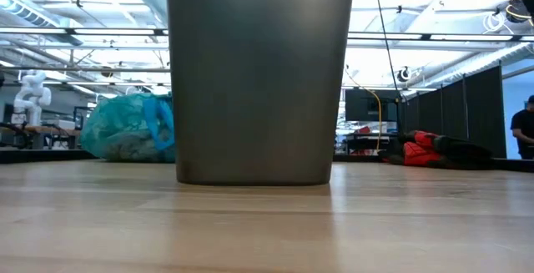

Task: Place trash/remove bag and relplace
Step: Insert the new blue trash bag into the trash bin

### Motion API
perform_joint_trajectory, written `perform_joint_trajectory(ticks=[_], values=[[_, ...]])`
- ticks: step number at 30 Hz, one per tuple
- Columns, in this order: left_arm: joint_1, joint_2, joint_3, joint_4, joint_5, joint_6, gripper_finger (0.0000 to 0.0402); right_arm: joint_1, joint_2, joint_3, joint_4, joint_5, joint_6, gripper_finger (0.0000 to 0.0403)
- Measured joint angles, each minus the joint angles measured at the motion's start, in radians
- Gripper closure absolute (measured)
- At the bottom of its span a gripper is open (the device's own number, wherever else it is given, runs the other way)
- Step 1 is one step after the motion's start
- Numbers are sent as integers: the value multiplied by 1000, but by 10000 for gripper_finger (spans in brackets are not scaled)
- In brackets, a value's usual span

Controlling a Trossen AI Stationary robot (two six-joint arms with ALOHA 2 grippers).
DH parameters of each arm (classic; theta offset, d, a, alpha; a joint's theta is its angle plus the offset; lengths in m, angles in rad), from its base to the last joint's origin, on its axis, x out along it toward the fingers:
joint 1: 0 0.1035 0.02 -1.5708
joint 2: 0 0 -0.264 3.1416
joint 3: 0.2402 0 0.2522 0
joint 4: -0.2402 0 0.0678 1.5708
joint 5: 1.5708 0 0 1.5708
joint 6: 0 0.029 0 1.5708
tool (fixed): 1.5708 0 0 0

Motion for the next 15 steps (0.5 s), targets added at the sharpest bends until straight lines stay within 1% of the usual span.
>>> perform_joint_trajectory(ticks=[3, 5, 9, 15], values=[[0, 1, -36, 99, -17, 7, 402, 0, 37, 0, -28, -4, 1, 403], [0, -1, -41, 118, -19, 6, 402, 0, 63, 0, -65, -7, 11, 403], [0, -1, -42, 118, -20, 1, 402, 0, 112, 0, -135, -21, 41, 403], [0, -1, -42, 115, -21, -1, 402, 3, 168, -1, -182, -65, 172, 403]])
